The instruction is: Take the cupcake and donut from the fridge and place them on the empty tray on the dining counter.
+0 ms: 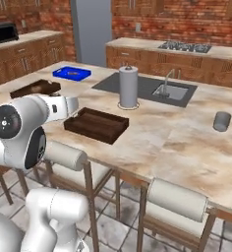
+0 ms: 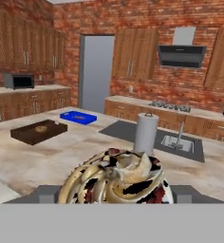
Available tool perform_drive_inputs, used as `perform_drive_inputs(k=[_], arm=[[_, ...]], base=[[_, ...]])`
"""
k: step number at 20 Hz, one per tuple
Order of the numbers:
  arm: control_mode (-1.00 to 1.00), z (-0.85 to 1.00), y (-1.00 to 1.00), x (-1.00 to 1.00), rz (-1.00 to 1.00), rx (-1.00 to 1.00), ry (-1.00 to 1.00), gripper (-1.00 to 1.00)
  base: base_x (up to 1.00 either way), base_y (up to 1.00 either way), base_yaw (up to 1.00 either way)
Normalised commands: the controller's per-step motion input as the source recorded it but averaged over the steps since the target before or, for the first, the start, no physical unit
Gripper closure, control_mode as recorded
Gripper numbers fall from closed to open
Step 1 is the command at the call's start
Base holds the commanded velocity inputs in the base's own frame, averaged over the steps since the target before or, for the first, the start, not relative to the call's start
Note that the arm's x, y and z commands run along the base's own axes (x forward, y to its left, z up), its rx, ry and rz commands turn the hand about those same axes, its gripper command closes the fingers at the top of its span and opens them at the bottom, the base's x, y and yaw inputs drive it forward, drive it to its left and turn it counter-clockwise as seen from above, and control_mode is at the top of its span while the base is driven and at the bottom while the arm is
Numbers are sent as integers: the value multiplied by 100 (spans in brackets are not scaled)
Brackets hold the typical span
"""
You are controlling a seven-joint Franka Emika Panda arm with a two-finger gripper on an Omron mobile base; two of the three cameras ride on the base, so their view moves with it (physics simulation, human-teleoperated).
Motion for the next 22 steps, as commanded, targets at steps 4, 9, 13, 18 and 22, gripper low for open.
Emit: perform_drive_inputs(k=[4, 9, 13, 18, 22], arm=[[100, 0, 0, 0, 0, 0, 0, 100], [100, 0, 0, 0, 0, 0, 0, 100], [100, 0, 0, 0, 0, 0, 0, 100], [100, 0, 0, 0, 0, 0, 0, 100], [100, 0, 0, 0, 0, 0, 0, 100]], base=[[17, 100, -29], [26, 100, -30], [60, 78, -33], [100, -2, -14], [100, -30, 0]])
